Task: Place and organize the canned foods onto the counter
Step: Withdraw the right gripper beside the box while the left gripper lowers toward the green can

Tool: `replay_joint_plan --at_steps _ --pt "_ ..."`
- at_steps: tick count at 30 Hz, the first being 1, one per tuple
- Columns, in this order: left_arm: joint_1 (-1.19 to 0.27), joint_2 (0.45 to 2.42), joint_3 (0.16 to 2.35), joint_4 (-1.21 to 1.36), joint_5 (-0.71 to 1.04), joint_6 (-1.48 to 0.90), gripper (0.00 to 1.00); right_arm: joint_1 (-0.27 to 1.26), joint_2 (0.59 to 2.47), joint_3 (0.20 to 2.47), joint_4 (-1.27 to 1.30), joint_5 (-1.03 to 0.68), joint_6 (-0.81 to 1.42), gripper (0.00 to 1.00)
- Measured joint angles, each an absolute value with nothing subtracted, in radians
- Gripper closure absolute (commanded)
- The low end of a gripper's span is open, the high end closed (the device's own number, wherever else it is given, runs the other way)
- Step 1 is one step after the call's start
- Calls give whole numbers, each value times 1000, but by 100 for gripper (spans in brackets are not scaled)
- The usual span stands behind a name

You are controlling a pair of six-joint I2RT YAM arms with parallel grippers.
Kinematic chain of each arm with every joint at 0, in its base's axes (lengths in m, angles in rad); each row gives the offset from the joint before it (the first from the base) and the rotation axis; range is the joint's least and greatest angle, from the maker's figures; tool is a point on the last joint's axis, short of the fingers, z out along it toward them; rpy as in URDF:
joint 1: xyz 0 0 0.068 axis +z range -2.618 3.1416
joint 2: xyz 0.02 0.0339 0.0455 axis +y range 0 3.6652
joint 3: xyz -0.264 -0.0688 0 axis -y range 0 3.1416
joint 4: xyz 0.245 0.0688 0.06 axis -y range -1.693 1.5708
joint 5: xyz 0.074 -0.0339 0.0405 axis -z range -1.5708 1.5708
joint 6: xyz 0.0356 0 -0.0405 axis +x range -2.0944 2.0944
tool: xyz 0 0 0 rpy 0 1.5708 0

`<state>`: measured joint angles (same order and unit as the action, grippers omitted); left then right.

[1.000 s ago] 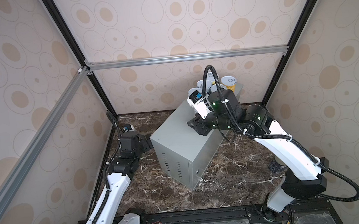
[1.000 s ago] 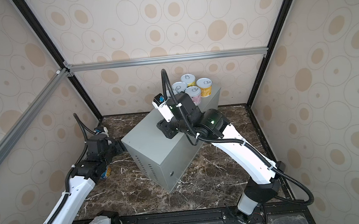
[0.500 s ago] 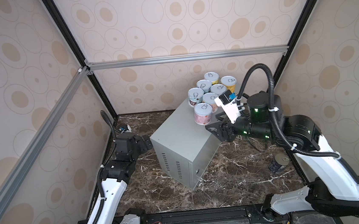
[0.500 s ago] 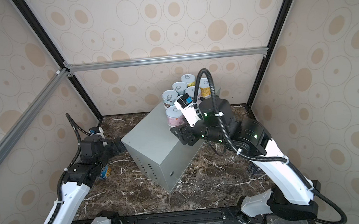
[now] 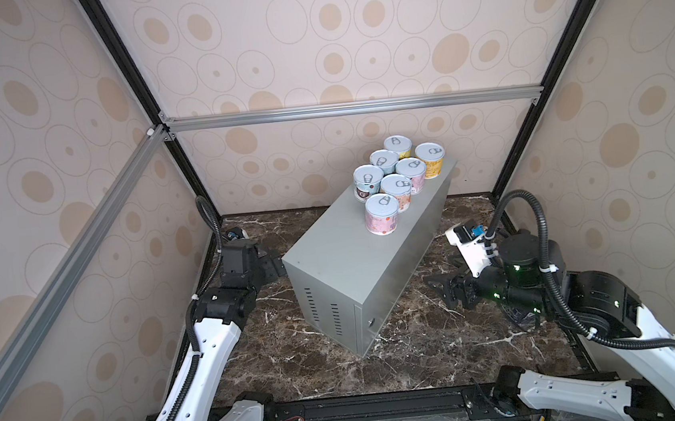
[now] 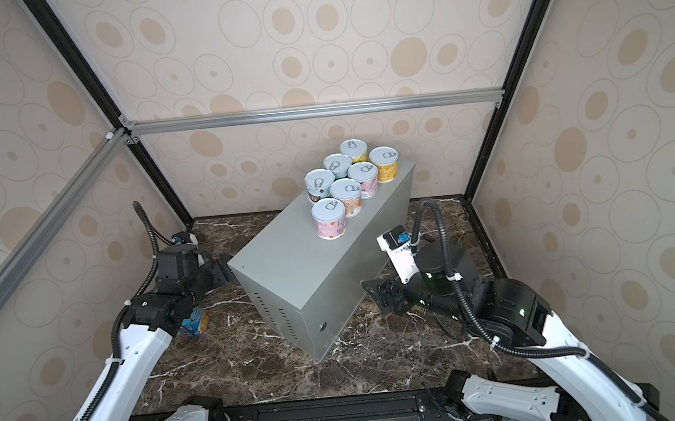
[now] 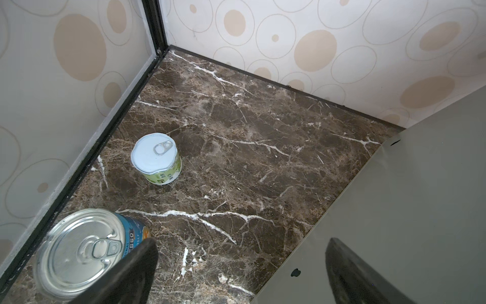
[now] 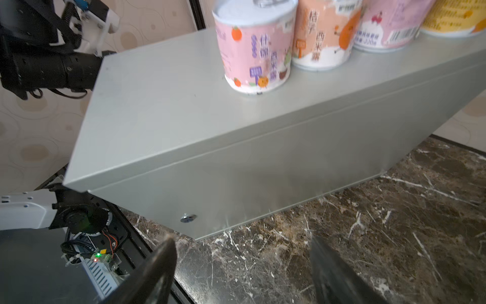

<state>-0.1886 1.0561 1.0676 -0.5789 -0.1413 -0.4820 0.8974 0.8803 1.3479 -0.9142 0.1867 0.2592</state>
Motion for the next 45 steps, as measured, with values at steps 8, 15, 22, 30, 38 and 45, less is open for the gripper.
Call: replay_joint_plan --at_steps 8,15,22,30,38,45 --pt "-182 1190 1110 -578 -160 -488 1 897 822 1063 -822 264 369 16" --pt "-144 1347 1166 -562 -164 -495 1 831 861 863 -695 273 462 16" --pt "-68 1502 1215 -536 -175 -506 1 700 870 653 -539 223 533 15" --pt "7 1688 1255 -519 -195 -528 1 644 918 523 -351 197 574 15" --pt "35 1827 1334 -509 -215 -550 1 640 1026 507 -223 147 578 14" --pt "48 1861 1338 -506 -265 -572 0 622 1060 482 -170 115 572 13"
